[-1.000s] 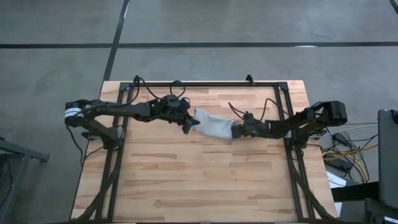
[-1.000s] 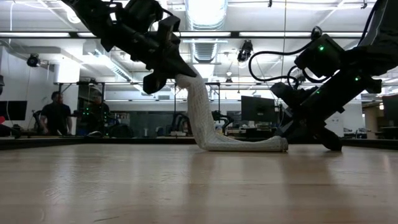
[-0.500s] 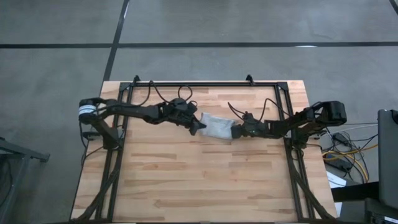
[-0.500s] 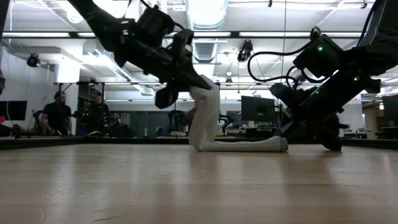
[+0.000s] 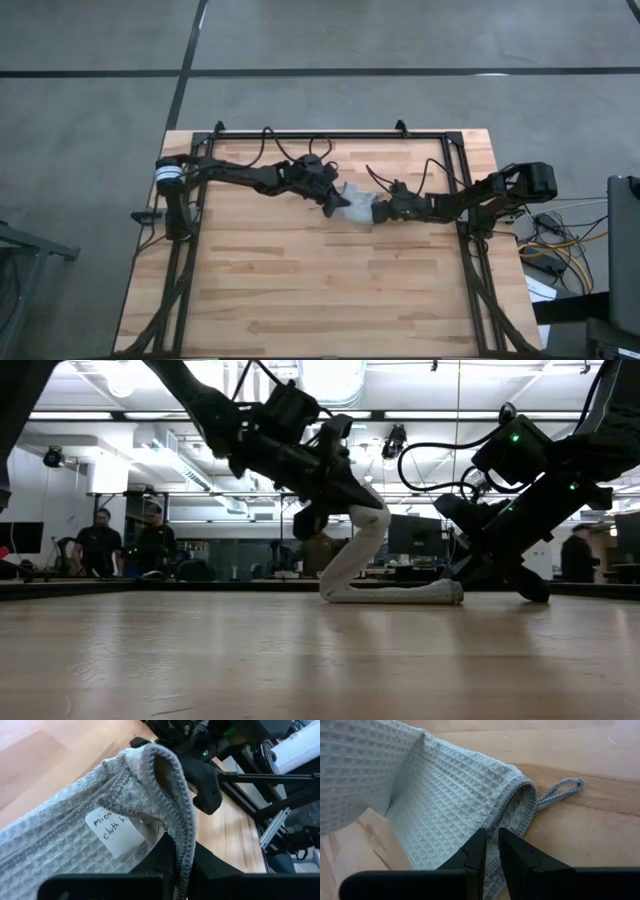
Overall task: Roll towel
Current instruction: Roll the gray towel
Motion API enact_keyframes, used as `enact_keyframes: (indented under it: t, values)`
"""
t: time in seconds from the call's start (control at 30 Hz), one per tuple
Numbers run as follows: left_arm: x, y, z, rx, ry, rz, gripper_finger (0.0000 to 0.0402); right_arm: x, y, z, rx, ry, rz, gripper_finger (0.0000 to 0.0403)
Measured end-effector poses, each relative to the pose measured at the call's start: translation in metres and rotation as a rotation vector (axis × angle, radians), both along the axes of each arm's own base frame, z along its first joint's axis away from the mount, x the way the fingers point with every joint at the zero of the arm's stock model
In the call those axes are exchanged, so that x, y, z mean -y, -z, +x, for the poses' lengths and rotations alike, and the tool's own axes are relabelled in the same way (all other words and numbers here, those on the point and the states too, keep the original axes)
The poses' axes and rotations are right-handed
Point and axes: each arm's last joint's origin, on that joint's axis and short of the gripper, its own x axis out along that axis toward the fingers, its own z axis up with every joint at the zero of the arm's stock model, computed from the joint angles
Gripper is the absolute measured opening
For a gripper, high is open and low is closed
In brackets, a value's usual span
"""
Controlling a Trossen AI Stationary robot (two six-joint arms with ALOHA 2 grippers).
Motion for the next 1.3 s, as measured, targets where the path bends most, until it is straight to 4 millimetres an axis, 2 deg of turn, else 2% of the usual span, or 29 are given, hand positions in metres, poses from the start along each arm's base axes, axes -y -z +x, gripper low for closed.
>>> enact_keyframes:
  t: [0.37, 0.57, 0.83, 1.3]
  values:
    - [-0.007, -0.003, 0.014, 0.030, 0.008, 0.059, 0.0021, 0.000, 0.000, 0.000, -0.001, -0.007, -0.004, 0.0050]
    - [-0.009, 0.000, 0.015, 0.017, -0.027, 0.095, 0.0023, 0.000, 0.000, 0.000, -0.001, -0.007, -0.004, 0.0050]
    - [-0.011, 0.000, 0.015, 0.008, -0.099, 0.129, 0.0051, 0.000, 0.000, 0.000, -0.001, -0.008, -0.006, 0.0050]
    - [-0.011, 0.000, 0.015, 0.013, -0.076, 0.179, 0.0068, 0.000, 0.000, 0.000, -0.001, -0.009, -0.011, 0.0050]
